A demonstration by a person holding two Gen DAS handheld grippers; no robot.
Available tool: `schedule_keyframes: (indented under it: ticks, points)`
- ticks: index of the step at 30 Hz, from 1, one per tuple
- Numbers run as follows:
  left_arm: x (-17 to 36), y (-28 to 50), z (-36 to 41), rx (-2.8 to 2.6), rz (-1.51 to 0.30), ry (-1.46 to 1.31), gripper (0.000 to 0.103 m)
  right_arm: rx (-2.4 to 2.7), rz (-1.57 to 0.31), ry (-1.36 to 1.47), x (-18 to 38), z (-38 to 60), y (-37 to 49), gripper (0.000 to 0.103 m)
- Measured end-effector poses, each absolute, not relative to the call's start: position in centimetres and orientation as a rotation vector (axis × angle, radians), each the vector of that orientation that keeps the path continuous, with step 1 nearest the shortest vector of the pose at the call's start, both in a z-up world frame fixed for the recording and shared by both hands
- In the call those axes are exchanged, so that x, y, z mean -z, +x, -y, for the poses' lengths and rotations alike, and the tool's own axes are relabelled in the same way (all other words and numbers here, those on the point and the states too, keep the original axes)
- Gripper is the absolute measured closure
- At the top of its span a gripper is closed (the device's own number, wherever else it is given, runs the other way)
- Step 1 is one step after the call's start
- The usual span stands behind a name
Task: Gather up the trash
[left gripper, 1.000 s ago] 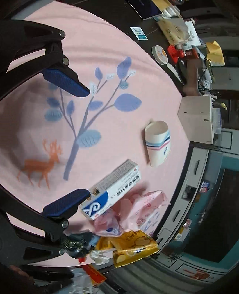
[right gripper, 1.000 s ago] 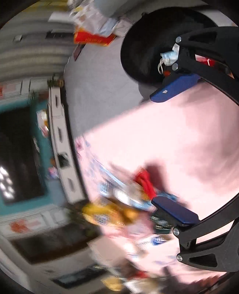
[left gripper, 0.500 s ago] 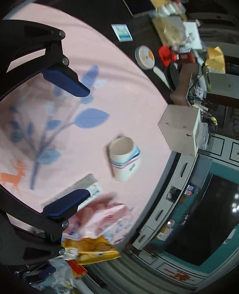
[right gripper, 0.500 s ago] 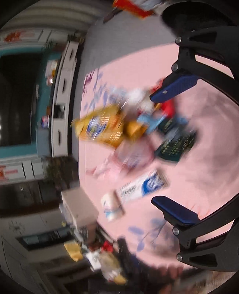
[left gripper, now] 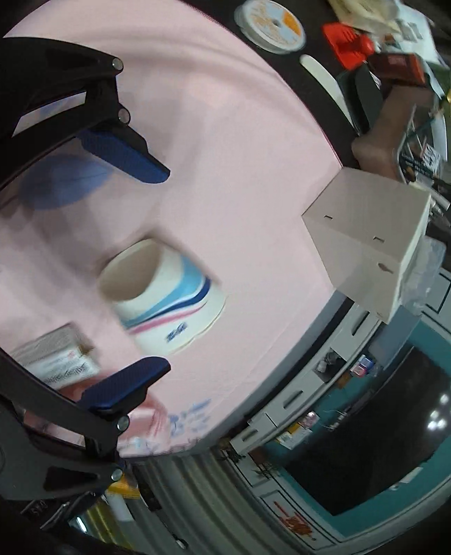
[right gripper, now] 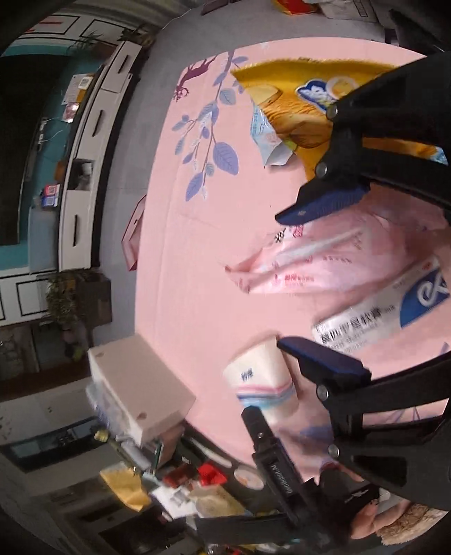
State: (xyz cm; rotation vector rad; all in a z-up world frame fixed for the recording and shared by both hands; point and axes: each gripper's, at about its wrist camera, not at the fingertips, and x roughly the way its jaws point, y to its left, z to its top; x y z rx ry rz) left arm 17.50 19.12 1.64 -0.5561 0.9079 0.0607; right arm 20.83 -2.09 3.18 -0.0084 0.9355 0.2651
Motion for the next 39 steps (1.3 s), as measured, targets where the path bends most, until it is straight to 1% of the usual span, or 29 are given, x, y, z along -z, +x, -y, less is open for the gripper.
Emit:
schedule_keyframes:
  ticks: [1, 2, 3, 4, 5, 6, 7, 8, 9, 10, 12, 13, 14, 16, 18, 22, 25, 29, 33, 39]
  points:
    - [-1.3, 18.0, -19.2, -0.065, -0.913, -0.562, 0.003, -0.265, -0.944, 0.003, -2.8, 2.4, 21.1, 0.046]
    - [-0.8, 18.3, -19.4, -0.048, -0.913, -0.608, 0.003, -0.269, -0.950, 0.011, -2.5, 2.6, 21.1, 0.053]
    - [-0.4, 18.5, -19.5, -0.022, -0.921, -0.645, 0.003, -0.275, -0.959, 0.013, -2.1, 2.7, 21.4, 0.063]
    - [0.1, 18.9, -19.4, 0.009, -0.940, -0.672, 0.004, -0.277, -0.968, 0.007, -1.8, 2.6, 21.6, 0.069]
    - [-0.1, 19.0, -19.3, 0.004, -0.927, -0.655, 0.004, -0.274, -0.974, -0.001, -1.6, 2.6, 21.6, 0.081]
    - [-0.3, 19.1, -19.0, -0.008, -0.914, -0.616, 0.004, -0.273, -0.973, -0.002, -1.4, 2.7, 21.6, 0.087]
    - [-0.3, 19.3, -18.7, 0.001, -0.912, -0.601, 0.007, -0.275, -0.969, 0.002, -1.5, 2.8, 21.6, 0.088]
    - [-0.1, 19.4, -18.5, 0.015, -0.919, -0.608, 0.012, -0.280, -0.959, 0.009, -1.5, 2.9, 21.5, 0.092]
    - [0.1, 19.4, -18.3, 0.018, -0.919, -0.608, 0.012, -0.284, -0.955, 0.018, -1.5, 3.1, 21.4, 0.096]
    - [0.1, 19.4, -17.9, 0.000, -0.911, -0.579, 0.023, -0.289, -0.956, 0.030, -1.5, 3.2, 21.3, 0.096]
    - [0.1, 19.5, -16.9, -0.007, -0.919, -0.517, 0.035, -0.308, -0.959, 0.057, -1.6, 3.4, 21.2, 0.097]
    - [0.3, 19.7, -16.7, 0.019, -0.926, -0.530, 0.039, -0.314, -0.957, 0.062, -1.7, 3.4, 20.9, 0.097]
    - [0.4, 19.6, -16.7, 0.025, -0.927, -0.562, 0.046, -0.317, -0.952, 0.064, -1.8, 3.3, 20.7, 0.097]
    - [0.5, 19.4, -16.9, 0.027, -0.933, -0.607, 0.050, -0.326, -0.942, 0.075, -2.2, 3.3, 19.9, 0.098]
    - [0.3, 19.1, -16.9, 0.043, -0.952, -0.625, 0.051, -0.334, -0.933, 0.092, -2.8, 3.7, 19.1, 0.098]
    - [-2.2, 16.5, -16.1, -0.020, -0.912, -0.556, 0.058, -0.362, -0.900, 0.136, -4.6, 4.6, 16.8, 0.098]
    - [-3.9, 14.0, -15.5, -0.019, -0.877, -0.575, 0.058, -0.375, -0.864, 0.164, -6.0, 5.6, 14.2, 0.098]
    - [-6.1, 9.6, -13.7, -0.042, -0.833, -0.531, 0.058, -0.392, -0.840, 0.178, -7.0, 7.1, 10.0, 0.098]
    - [-6.7, 4.9, -12.2, -0.018, -0.796, -0.549, 0.058, -0.377, -0.815, 0.169, -7.0, 8.8, 6.0, 0.098]
    - [-6.2, -2.4, -9.7, 0.025, -0.747, -0.629, 0.058, -0.329, -0.812, 0.179, -5.4, 11.8, 1.1, 0.098]
